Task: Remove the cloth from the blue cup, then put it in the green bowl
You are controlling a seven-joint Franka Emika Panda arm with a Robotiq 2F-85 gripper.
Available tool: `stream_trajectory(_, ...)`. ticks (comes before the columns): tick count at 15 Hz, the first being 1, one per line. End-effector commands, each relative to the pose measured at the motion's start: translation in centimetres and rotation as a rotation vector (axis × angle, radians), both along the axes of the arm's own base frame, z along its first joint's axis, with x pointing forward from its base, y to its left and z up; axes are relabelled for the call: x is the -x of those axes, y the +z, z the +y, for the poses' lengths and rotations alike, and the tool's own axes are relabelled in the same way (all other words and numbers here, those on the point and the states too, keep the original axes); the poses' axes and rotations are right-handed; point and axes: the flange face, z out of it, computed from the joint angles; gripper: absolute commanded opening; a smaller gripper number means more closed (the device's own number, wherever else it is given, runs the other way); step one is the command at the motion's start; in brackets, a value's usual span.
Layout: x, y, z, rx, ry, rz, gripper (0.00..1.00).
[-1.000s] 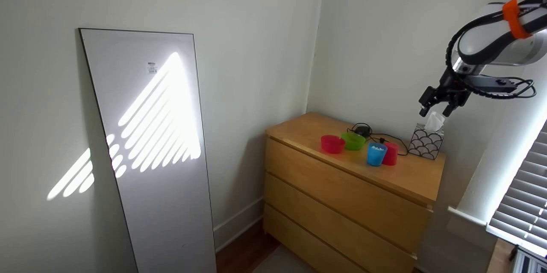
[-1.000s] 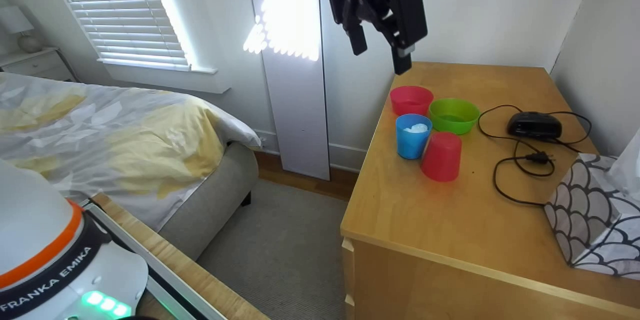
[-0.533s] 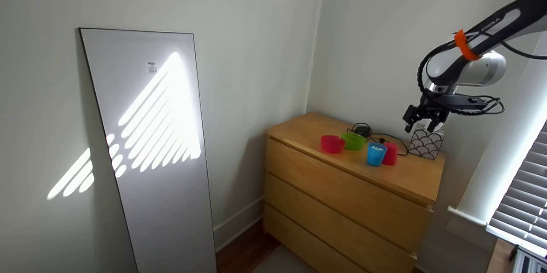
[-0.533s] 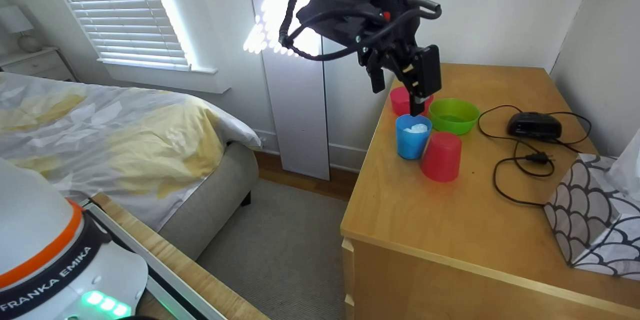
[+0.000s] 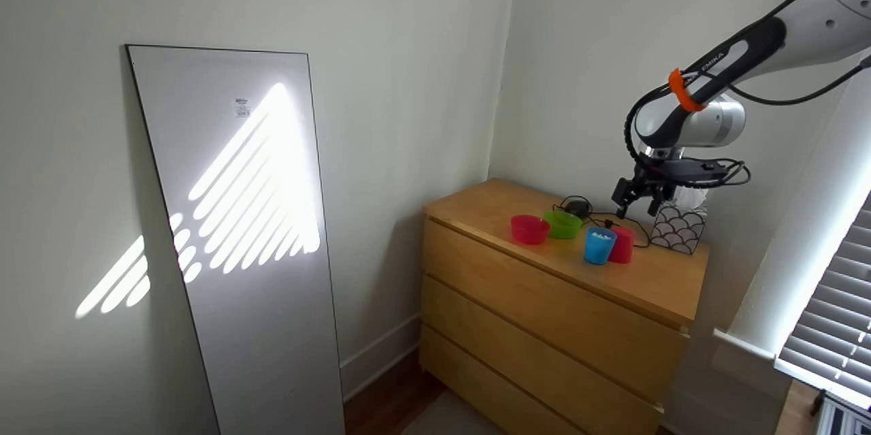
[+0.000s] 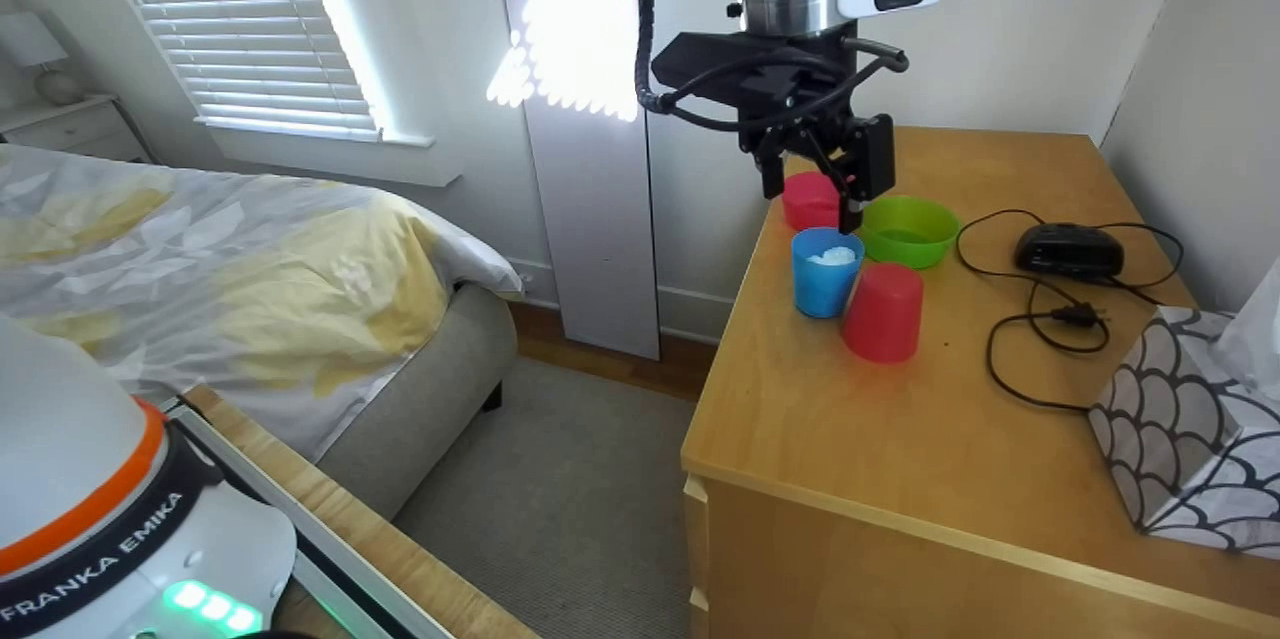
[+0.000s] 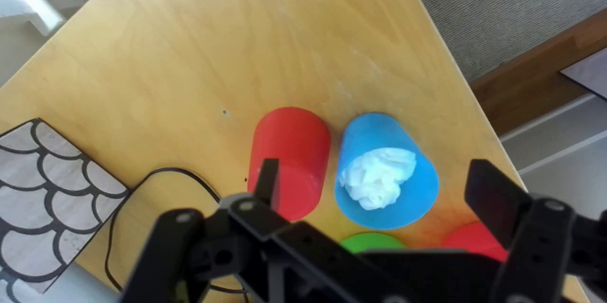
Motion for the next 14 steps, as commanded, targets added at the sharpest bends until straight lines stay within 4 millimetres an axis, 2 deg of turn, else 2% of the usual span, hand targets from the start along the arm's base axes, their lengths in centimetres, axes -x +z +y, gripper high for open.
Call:
stream_trajectory(1, -2.9, -1.2, -1.0, -0.023, 0.001, 0.002, 1.00)
stream_trajectory(2, -3.6, -1.6, -1.0, -0.032, -0.006, 0.000, 1.00)
stream_trajectory(4, -4.6, -2.3, -1.1, -0.034, -0.016, -0.008, 0.84)
stream_trajectory(5, -5.0, -2.7, -1.2, -0.036, -0.022, -0.009, 0.69)
stream_trajectory(6, -5.3, -3.1, -1.4, -0.034, -0.024, -0.008, 0.79)
stream_trajectory(7, -5.6, -3.4, -1.7, -0.035, -0.028, -0.009, 0.78)
stream_trajectory(10, -6.0, -4.3, -2.5, -0.037, -0.027, -0.012, 0.60)
stream_trajectory(11, -6.1, -4.5, -2.6, -0.043, -0.031, -0.015, 0.62)
stream_trajectory(13, -6.3, -5.0, -2.5, -0.055, -0.033, -0.014, 0.52)
stream_trajectory(14, -6.4, -5.3, -2.5, -0.061, -0.030, -0.012, 0.53)
